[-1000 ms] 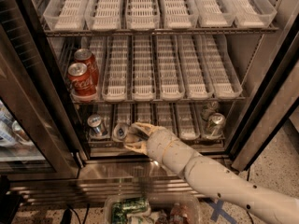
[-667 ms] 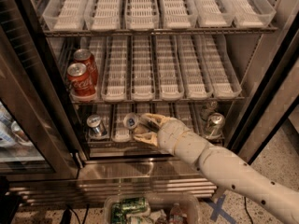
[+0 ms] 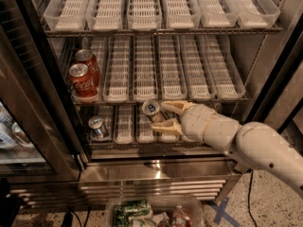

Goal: Pick redbull can from bottom shelf of fridge

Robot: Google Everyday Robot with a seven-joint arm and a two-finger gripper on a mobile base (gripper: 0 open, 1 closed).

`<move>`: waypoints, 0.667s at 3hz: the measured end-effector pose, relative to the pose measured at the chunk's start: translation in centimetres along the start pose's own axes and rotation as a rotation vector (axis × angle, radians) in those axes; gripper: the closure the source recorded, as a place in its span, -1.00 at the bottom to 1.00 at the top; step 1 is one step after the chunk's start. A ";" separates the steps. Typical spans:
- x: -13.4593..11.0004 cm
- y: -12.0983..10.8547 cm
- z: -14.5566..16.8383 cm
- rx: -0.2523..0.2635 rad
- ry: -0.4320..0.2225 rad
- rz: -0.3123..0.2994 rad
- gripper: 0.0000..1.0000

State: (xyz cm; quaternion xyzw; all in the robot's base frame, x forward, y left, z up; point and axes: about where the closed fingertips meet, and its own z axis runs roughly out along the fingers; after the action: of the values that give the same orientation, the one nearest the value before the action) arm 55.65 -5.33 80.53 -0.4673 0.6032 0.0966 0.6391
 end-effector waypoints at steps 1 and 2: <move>-1.5 -0.1 -0.7 -0.112 -0.023 0.062 1.00; -3.4 1.5 -1.2 -0.253 -0.062 0.099 1.00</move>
Offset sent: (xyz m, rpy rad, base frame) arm -0.1289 0.0430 0.0143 -0.0070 0.3591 0.6827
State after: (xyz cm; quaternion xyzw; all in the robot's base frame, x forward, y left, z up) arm 52.95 -3.89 82.98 -0.5105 0.5886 0.2174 0.5879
